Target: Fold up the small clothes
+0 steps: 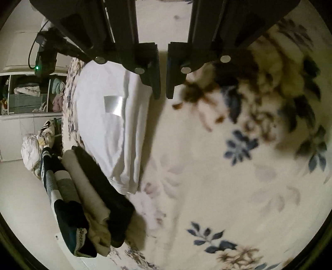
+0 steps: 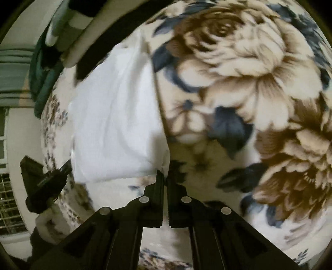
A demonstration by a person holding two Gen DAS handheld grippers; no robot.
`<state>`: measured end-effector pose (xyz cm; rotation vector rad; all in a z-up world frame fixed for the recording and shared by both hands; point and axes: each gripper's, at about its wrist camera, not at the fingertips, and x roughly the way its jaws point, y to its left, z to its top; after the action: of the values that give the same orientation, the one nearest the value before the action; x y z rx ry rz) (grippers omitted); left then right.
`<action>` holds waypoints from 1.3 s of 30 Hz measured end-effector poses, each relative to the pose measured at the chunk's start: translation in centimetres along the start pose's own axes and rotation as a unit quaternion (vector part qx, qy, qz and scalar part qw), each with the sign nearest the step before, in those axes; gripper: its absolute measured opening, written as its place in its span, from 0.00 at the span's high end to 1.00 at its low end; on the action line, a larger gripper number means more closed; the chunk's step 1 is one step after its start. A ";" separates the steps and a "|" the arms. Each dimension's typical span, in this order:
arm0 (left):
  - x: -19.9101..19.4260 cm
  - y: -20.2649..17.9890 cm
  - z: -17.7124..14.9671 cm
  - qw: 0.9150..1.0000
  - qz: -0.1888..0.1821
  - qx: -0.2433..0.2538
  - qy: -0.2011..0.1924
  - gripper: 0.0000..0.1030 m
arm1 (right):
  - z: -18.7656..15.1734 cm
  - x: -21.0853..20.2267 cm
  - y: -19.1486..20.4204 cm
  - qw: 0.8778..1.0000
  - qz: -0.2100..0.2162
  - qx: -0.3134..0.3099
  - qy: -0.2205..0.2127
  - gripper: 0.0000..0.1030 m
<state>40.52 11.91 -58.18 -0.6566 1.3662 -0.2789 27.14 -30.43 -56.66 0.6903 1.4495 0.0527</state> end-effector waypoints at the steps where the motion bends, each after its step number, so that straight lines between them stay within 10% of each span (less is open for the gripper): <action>1: -0.1 -0.1 0.0 1.000 -0.002 0.006 0.003 0.96 | 0.1 -0.1 0.2 1.000 -0.003 -0.008 0.000 0.98; 4: -0.2 -1.1 0.1 1.000 -0.001 0.023 0.017 0.79 | 0.8 0.1 0.7 1.000 0.004 -0.015 0.018 0.92; 6: 0.1 -2.1 0.4 0.999 -0.013 0.033 0.020 0.44 | 1.3 -0.4 0.4 1.000 0.001 -0.007 0.019 0.61; 9: 0.8 -3.2 1.2 0.998 -0.039 0.036 0.013 0.41 | 2.3 -2.0 -0.9 0.999 0.043 0.027 -0.001 0.41; 15: 4.4 -4.9 3.8 0.997 -0.066 0.037 0.023 0.41 | 6.3 -1.3 -2.1 0.991 0.121 0.064 -0.010 0.33; 23: 6.9 -8.1 7.8 0.996 -0.011 0.091 -0.005 0.41 | 11.5 0.5 -2.5 0.980 0.169 0.103 -0.035 0.33; 26: 7.2 -8.6 8.7 0.995 0.002 0.102 -0.021 0.44 | 13.3 0.1 -1.4 0.983 0.149 0.091 -0.064 0.48; 29: 7.6 -9.1 9.4 0.992 0.024 0.123 -0.031 0.96 | 14.7 0.4 0.5 0.989 0.115 0.068 -0.066 0.99; 39: 6.4 -5.9 10.8 0.996 0.003 0.075 -0.043 0.96 | 16.9 -0.3 5.4 0.994 0.045 0.000 -0.104 0.99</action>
<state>53.30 6.63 -59.30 -0.5338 1.2509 -0.3422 44.60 -32.98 -54.45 0.7389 1.2196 0.0487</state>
